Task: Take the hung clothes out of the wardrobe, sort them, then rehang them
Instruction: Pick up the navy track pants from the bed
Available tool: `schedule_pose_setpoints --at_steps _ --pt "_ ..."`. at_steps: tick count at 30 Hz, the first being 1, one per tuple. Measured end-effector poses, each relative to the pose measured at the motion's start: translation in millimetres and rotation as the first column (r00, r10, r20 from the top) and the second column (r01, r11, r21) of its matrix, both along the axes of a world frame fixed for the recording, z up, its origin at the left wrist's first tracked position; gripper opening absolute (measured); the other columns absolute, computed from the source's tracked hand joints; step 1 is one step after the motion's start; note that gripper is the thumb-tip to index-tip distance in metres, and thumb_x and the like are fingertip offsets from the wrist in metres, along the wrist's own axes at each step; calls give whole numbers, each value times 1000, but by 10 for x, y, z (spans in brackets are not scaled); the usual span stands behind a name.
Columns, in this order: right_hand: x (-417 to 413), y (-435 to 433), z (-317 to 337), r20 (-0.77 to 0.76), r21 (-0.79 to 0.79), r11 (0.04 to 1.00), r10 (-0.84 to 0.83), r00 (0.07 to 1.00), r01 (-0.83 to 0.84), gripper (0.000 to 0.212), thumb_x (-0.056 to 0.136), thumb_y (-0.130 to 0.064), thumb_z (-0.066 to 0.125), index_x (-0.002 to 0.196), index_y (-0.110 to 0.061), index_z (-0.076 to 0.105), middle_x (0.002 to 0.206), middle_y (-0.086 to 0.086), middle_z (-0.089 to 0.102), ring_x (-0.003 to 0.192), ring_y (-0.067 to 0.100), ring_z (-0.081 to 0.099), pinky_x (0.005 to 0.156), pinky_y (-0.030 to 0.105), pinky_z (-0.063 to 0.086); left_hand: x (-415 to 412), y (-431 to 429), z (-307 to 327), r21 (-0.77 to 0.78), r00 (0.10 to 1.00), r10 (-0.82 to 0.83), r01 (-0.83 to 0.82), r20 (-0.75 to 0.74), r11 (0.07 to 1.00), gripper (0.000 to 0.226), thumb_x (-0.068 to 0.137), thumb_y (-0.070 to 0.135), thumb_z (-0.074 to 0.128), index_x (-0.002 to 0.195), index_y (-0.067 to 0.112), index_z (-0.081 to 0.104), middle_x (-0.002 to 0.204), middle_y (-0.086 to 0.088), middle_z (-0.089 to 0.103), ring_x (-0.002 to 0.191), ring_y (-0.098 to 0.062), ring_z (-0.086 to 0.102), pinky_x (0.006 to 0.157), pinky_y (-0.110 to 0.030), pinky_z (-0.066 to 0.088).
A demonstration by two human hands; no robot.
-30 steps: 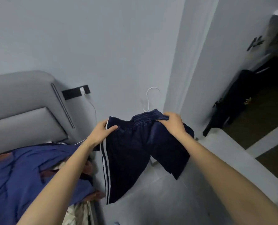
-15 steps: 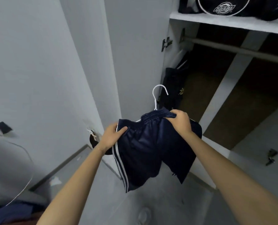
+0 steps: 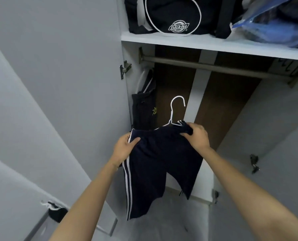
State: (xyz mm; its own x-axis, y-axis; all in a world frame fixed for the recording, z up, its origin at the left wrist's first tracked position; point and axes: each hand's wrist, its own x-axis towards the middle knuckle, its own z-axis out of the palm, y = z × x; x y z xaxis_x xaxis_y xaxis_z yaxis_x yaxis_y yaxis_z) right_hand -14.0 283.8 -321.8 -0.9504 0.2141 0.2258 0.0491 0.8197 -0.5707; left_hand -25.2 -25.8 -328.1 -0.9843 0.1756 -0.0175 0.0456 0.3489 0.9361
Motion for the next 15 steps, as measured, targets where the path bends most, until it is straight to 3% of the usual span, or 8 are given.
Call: schedule_pose_setpoints --at_steps 5,15 --pt "-206 205 17 -20 76 995 -63 998 65 66 82 -29 77 140 -15 49 138 8 54 128 30 46 105 44 37 -501 349 76 -56 999 -16 14 -44 998 16 94 39 63 107 32 70 100 15 72 95 -11 68 92 -43 54" --pt "-924 658 -29 50 99 995 0 999 -5 79 86 -37 72 152 -18 31 154 8 35 142 27 30 116 43 28 -1416 906 194 -121 982 139 -155 -130 980 20 95 43 59 104 28 70 93 11 71 89 -15 66 84 -39 54"
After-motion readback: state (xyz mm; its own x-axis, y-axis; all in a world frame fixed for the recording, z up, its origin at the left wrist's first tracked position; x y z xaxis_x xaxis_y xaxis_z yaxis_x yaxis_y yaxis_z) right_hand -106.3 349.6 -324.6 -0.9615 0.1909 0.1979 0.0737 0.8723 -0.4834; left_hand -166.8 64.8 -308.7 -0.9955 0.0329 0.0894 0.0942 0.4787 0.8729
